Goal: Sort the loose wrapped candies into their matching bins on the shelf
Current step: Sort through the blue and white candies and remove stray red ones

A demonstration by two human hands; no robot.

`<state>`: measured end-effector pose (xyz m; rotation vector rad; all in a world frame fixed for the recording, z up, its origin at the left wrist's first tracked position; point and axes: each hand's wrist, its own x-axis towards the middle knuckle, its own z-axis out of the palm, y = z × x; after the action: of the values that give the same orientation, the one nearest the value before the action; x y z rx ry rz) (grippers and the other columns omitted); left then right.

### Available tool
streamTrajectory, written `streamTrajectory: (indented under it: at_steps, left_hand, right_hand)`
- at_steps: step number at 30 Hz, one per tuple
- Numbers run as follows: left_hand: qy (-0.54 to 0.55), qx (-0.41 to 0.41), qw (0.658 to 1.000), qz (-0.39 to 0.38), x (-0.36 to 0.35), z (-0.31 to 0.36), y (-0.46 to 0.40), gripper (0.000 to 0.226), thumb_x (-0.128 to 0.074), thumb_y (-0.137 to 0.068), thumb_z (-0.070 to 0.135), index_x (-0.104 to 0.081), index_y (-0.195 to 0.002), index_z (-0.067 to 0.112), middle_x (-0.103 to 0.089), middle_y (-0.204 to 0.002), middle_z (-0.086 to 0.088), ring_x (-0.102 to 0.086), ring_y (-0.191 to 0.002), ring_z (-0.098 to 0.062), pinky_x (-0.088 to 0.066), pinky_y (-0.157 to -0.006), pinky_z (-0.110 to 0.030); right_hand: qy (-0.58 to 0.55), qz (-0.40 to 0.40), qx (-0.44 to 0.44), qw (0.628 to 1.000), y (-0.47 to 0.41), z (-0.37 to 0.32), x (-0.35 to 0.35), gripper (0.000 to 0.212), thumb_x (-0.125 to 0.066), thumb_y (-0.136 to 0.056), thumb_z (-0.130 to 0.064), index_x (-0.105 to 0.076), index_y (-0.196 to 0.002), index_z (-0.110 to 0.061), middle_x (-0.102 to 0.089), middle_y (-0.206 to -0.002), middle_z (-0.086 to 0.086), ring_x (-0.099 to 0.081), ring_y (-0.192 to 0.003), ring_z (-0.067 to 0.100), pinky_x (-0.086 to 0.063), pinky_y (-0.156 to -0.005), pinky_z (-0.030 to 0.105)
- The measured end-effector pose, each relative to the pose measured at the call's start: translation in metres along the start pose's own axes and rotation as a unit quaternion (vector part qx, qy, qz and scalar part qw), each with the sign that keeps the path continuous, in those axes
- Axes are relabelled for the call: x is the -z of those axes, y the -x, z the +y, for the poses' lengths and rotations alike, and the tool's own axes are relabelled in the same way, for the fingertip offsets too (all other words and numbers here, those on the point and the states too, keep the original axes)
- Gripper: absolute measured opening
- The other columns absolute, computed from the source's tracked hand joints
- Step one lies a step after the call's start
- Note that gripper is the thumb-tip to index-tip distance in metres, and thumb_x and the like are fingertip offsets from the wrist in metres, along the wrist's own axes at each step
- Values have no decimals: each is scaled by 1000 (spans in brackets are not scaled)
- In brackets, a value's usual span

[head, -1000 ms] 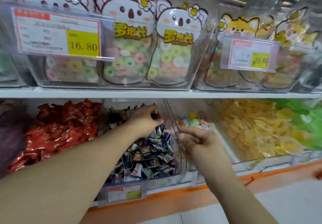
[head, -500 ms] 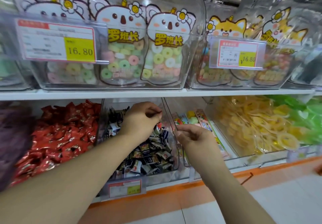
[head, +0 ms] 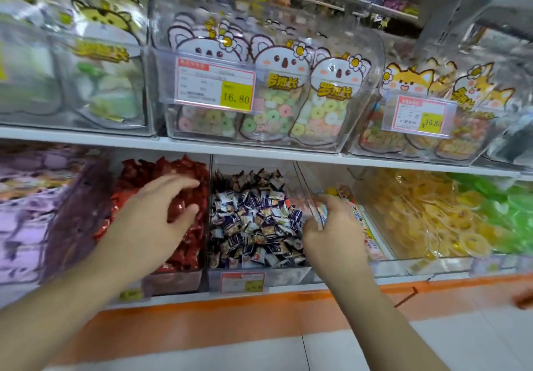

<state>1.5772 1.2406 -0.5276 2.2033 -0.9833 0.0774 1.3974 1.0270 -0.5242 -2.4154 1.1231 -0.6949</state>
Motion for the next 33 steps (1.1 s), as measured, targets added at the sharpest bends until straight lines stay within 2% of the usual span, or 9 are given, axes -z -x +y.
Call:
streamTrajectory:
  at_steps: [4,8,11,14,17,20,24,28,33]
  left_hand:
    - [-29,-43,989,-142,-12,-8,12,57,-41,-102,54,-26,-157,47,-7,-163,35,-9,-148,12,-11,-121,-22]
    - [-48,-59,982,-176,-18,-10,12,65,-25,-102,60,-2,-161,47,14,-164,32,11,-149,12,3,-118,-17]
    - [-55,-71,981,-172,-21,-16,10,67,-24,-101,61,1,-161,45,17,-164,31,14,-149,11,5,-118,-16]
    - [-41,-81,982,-166,-24,-21,10,67,-26,-101,62,1,-161,47,18,-162,34,13,-149,13,2,-120,-16]
    - [-20,-87,983,-161,-25,-25,9,69,-25,-98,64,-1,-160,49,15,-161,38,9,-149,14,0,-118,-13]
    - [-13,-89,983,-157,-25,-26,8,68,-27,-98,64,-2,-160,51,14,-161,39,7,-149,14,-1,-118,-14]
    - [-9,-93,984,-154,-26,-27,10,68,-27,-99,65,-1,-160,50,13,-161,39,2,-152,10,-10,-125,-23]
    - [-3,-87,985,-152,-27,-27,13,67,-27,-100,63,0,-160,50,16,-159,42,3,-152,10,-11,-125,-24]
    - [-5,-93,985,-143,-30,-26,13,66,-28,-102,61,1,-160,50,18,-158,43,1,-151,11,-8,-120,-18]
  right_hand:
    - [30,-51,152,987,10,-22,-26,39,-58,-94,-21,-58,-132,-13,-57,-129,2,-50,-122,23,-44,-103,33]
    - [119,-197,57,971,9,-26,-70,62,-39,-101,-51,-30,-153,-19,-34,-155,13,-31,-143,35,-36,-115,50]
    - [180,-241,29,953,3,-33,-96,78,-32,-100,-62,-16,-159,-15,-12,-166,18,-6,-154,41,-16,-125,54]
    - [116,-252,54,959,5,-47,-101,73,-37,-97,-63,-23,-157,-24,-11,-167,10,-12,-153,37,-25,-122,56]
    - [76,-276,90,954,7,-53,-94,73,-46,-100,-55,-16,-162,-31,-5,-172,2,-5,-158,28,-18,-126,49]
    - [-3,-286,111,952,7,-53,-85,68,-50,-99,-52,-24,-161,-38,-10,-171,-4,-3,-159,20,-16,-128,45]
    - [-64,-189,97,975,-3,-41,-73,48,-53,-104,-35,-48,-152,-25,-32,-164,-5,-25,-152,15,-24,-123,30]
    - [17,-148,40,988,-16,-25,-68,43,-46,-105,-30,-50,-146,-17,-52,-147,4,-44,-138,25,-38,-111,35]
    - [91,-242,90,962,-1,-30,-80,57,-36,-109,-42,-30,-160,-18,-28,-167,2,-16,-156,22,-11,-128,38]
